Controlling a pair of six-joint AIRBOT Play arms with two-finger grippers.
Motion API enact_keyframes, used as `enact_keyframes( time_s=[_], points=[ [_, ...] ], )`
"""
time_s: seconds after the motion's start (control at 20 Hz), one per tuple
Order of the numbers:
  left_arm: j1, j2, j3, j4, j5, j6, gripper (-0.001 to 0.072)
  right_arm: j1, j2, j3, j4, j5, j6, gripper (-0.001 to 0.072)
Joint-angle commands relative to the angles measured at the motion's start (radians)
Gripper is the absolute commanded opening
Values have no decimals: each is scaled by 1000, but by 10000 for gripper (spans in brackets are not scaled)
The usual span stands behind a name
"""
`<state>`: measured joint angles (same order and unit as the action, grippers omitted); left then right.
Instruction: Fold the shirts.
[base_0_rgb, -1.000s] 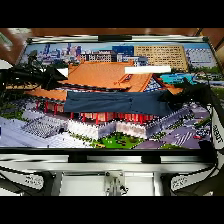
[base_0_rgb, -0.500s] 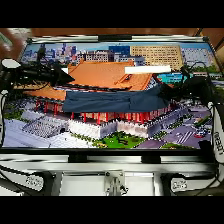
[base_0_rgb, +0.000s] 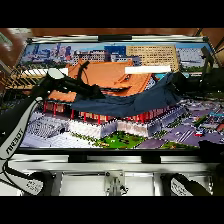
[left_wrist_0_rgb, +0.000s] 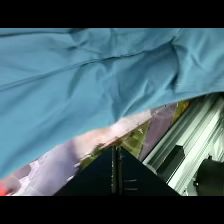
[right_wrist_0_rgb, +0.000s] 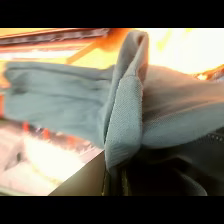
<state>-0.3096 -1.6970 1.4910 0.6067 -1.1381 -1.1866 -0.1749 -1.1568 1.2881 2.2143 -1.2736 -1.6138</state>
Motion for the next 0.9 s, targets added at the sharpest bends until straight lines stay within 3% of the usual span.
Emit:
enact_keyframes(
  time_s=[0.0, 0.25, 0.5, 0.65, 0.85],
  points=[
    [-167, -21, -20, 10, 148, -4, 29, 0, 104, 1, 2, -92, 63, 54],
    [-343, -92, -19, -55, 330, -62, 30, 0, 191, 1, 2, -161, 86, 54],
    [-417, -162, -19, -167, 365, -109, 30, 0, 251, 1, 5, -182, 111, 54],
    [-423, -174, -19, -211, 387, -91, 29, 0, 262, 1, 5, -223, 111, 54],
    [-329, -108, -19, -158, 318, -82, 28, 0, 261, 1, -2, -248, 106, 54]
  ],
)
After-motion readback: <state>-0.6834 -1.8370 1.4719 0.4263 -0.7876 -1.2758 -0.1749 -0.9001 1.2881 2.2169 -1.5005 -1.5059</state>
